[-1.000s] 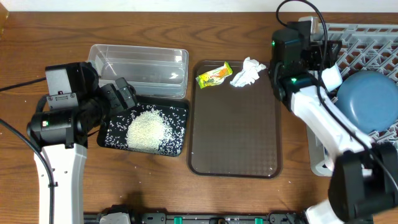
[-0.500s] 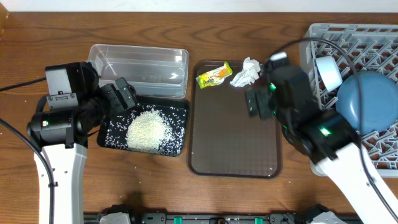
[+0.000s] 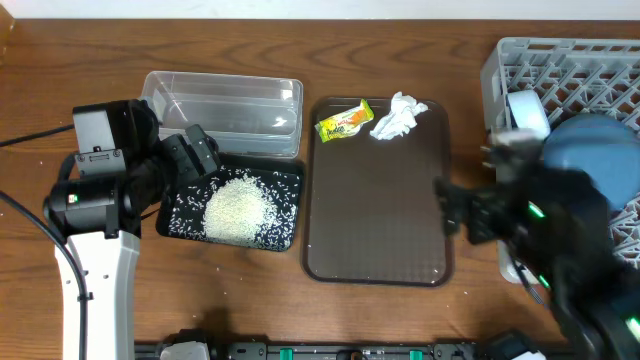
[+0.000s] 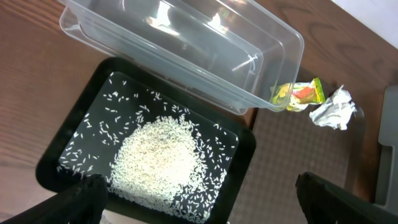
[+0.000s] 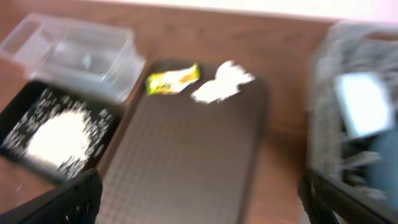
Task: Sort waste into correct bins and load items into the dishwasher rack
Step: 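Release the bowl and retract the right gripper to rest beside the rack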
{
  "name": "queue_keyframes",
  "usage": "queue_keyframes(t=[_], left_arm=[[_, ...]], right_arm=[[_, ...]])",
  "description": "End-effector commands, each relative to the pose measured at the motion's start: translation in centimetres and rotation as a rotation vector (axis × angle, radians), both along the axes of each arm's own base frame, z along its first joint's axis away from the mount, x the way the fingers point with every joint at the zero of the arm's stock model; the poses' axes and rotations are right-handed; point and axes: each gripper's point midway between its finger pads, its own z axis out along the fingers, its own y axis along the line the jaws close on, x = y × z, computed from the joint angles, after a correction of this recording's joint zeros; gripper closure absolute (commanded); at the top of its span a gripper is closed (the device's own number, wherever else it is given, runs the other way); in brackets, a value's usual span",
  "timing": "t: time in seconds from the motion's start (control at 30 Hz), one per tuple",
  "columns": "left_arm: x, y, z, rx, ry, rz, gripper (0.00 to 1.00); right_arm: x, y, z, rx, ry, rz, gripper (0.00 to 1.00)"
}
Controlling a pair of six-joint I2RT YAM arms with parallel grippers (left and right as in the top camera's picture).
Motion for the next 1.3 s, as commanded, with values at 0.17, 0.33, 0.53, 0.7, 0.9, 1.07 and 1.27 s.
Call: queue_keyframes(t=[0.17, 0.33, 0.53, 0.7, 0.9, 1.07, 1.27], left_arm=[[0.0, 0.1, 0.1, 0.000, -0.001, 0.002, 0.01], [0.0, 0.1, 0.1, 0.000, -0.001, 0.002, 0.01], [0.0, 0.1, 0.1, 0.000, -0.001, 0.002, 0.01], [0.0, 0.1, 0.1, 0.000, 0.000, 0.002, 0.01], [0.0, 0.1, 0.1, 0.000, -0.001, 0.002, 0.01], [0.0, 0.1, 0.1, 0.000, -0.001, 0.002, 0.01], [0.0, 0.1, 0.1, 0.000, -0.001, 0.002, 0.01]], right_arm=[[-6.0, -7.3, 2.6, -0.132, -0.182, -0.163, 0.01], [-8.3, -9.3, -0.2, -0.114, -0.214, -0.236, 0.01], [-7.6, -9.0, -6.2, -0.048, -0.228, -0.260, 0.01], [-5.4, -7.3, -10.8, 0.027, -0.257, -0.196, 0.01], [-2.6, -6.7, -15.4, 0.107, -0.283, -0.191, 0.01], [-0.9, -6.5, -18.1, 0.129, -0.306, -0.193, 0.01], [0.2, -6.5, -16.3, 0.145, -0.437, -0.186, 0.01]])
